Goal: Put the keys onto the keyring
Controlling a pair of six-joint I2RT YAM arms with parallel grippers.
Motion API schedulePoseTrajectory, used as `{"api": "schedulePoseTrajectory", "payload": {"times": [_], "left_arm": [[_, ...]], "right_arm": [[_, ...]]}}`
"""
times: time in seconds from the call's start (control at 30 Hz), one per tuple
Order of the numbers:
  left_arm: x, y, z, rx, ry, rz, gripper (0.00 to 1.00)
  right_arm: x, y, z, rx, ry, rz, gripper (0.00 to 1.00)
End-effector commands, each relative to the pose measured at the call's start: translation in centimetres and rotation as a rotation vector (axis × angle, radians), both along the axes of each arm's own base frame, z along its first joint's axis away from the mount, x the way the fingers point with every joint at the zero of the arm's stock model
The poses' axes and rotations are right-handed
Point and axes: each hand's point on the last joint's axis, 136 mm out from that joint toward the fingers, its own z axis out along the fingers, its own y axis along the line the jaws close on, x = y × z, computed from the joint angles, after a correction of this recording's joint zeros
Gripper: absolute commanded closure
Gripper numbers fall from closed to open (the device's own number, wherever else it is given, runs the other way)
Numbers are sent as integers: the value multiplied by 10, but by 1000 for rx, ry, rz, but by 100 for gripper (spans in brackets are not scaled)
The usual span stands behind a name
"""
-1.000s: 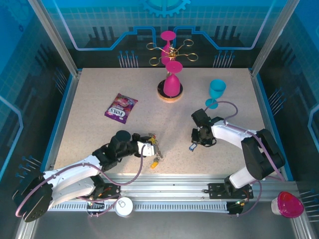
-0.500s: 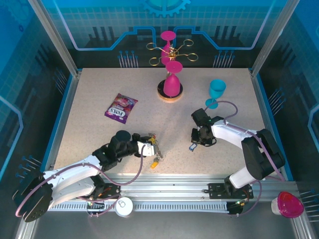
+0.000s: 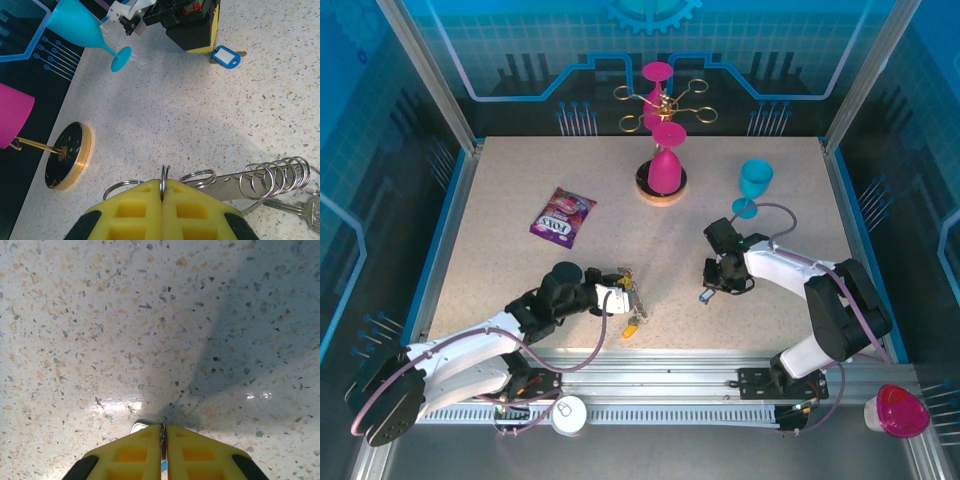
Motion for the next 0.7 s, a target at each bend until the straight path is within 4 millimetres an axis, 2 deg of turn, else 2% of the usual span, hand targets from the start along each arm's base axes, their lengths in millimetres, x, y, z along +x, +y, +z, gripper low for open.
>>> {"api": "schedulePoseTrajectory", "payload": {"times": [0.0,0.2,0.3,0.53,0.67], "left_arm": [[1,-6,18,-27,-40,-21,100],[1,-6,18,-28,-40,-20,100],[2,-6,20,-39,-37,-12,100],[4,-8,21,-75,-8,6,100],[6,-8,23,-97,5,19,100]], "right_arm": [[1,-1,3,2,14,-9,91],[3,0,8,10,-3,5,100],[6,7,15,51,-49,47,100],[13,29,52,181,-235,233,100],[13,55,88,320,-373,386,100]]}}
